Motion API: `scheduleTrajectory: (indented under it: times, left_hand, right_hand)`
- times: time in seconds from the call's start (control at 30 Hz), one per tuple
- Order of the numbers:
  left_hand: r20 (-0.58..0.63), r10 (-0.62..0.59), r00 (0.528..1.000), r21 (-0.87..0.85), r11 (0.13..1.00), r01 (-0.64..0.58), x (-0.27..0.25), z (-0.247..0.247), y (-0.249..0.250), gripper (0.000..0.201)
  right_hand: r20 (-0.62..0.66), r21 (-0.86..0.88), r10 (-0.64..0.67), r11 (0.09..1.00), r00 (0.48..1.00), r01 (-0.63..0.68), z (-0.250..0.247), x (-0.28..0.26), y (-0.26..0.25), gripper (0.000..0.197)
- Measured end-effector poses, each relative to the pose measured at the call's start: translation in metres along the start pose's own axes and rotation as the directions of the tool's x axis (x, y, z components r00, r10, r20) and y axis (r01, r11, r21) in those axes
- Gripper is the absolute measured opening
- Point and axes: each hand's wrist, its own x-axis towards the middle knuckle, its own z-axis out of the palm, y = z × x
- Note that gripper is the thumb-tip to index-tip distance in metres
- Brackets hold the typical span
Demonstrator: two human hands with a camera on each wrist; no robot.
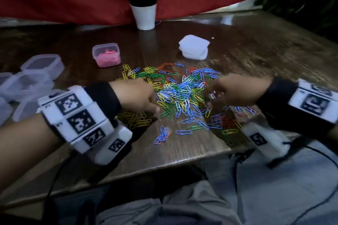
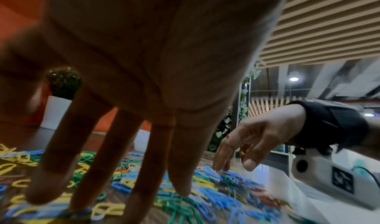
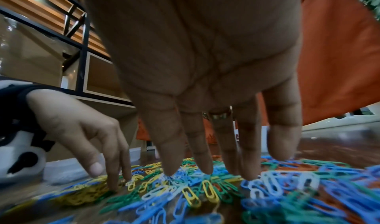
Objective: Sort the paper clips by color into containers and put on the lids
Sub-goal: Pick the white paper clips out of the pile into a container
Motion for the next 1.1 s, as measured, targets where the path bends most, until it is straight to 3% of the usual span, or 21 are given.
scheduleTrajectory:
  times: [0.13,0.23,0.37,0.5,0.63,0.73,0.83,1.0,1.1]
  left_hand:
    - [-0.225,-0.025,0.974,-0.097,0.995,0.003,0.040,-0.006,-0.001,0.015]
    - [-0.231,0.012,0.973,-0.118,0.992,-0.040,0.060,-0.006,-0.001,0.018]
    - [-0.214,0.006,0.977,-0.086,0.996,-0.025,0.064,-0.009,-0.014,0.018]
    - [-0.232,0.002,0.973,-0.149,0.988,-0.038,0.059,-0.005,-0.035,0.012]
    - [-0.245,0.010,0.969,-0.266,0.961,-0.078,0.053,-0.005,-0.051,0.007]
    - [-0.226,0.024,0.974,-0.408,0.905,-0.117,0.047,-0.005,-0.055,0.002]
    - [-0.188,-0.016,0.982,-0.535,0.840,-0.089,0.043,-0.001,-0.059,0.006]
    - [-0.171,-0.093,0.981,-0.569,0.822,-0.021,0.040,0.005,-0.064,0.007]
    - [-0.187,-0.114,0.976,-0.570,0.821,-0.013,0.039,0.006,-0.067,0.009]
  right_hand:
    - [-0.105,0.043,-0.085,0.995,0.991,0.090,-0.012,0.055,-0.022,0.030]
    - [-0.056,-0.032,-0.147,0.989,0.987,0.146,-0.016,0.089,-0.037,0.021]
    - [0.014,-0.096,-0.201,0.975,0.979,0.202,-0.015,0.110,-0.031,0.045]
    - [-0.017,-0.163,-0.141,0.977,0.990,0.137,-0.017,0.112,-0.016,0.061]
    - [-0.188,0.021,-0.214,0.975,0.959,0.222,-0.021,0.110,-0.021,0.039]
    - [-0.137,0.094,-0.273,0.953,0.952,0.286,-0.017,0.111,-0.040,0.023]
    - [-0.089,0.055,-0.284,0.956,0.955,0.289,-0.008,0.115,-0.056,0.021]
    - [-0.037,-0.021,-0.211,0.977,0.977,0.210,0.002,0.121,-0.068,0.027]
    - [0.017,0.049,-0.193,0.980,0.981,0.192,-0.004,0.119,-0.061,0.007]
